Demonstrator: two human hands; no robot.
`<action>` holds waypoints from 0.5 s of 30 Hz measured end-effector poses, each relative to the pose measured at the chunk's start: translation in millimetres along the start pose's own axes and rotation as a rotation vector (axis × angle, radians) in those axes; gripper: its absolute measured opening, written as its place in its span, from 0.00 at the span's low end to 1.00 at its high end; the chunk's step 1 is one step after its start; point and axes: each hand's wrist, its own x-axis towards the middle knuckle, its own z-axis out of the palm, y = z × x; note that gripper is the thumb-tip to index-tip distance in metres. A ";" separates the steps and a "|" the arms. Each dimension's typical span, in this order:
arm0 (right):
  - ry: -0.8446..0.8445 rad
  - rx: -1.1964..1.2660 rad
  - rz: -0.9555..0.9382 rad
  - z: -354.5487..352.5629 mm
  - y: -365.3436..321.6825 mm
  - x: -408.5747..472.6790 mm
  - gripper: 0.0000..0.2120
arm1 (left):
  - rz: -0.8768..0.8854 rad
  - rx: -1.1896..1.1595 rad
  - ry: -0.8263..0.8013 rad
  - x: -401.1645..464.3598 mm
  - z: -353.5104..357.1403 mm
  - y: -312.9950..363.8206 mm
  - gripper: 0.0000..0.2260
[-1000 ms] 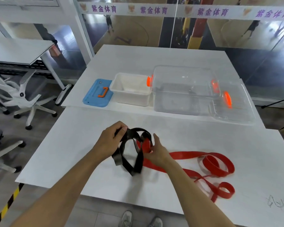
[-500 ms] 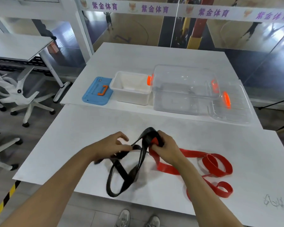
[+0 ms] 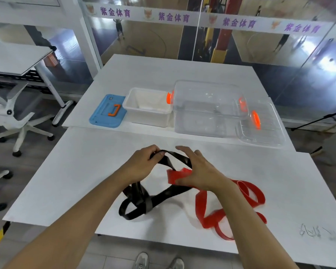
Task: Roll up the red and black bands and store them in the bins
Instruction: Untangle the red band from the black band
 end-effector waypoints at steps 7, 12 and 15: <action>0.228 -0.108 0.022 3.6 5.8 5.6 0.33 | -0.053 -0.068 0.194 5.3 -18.4 14.0 0.15; 0.471 0.055 0.035 17.1 12.4 9.5 0.12 | -0.108 -0.189 0.208 5.3 -27.7 19.8 0.17; 0.422 0.112 -0.035 39.8 2.7 7.0 0.05 | -0.164 -0.288 0.208 6.2 -29.2 16.6 0.17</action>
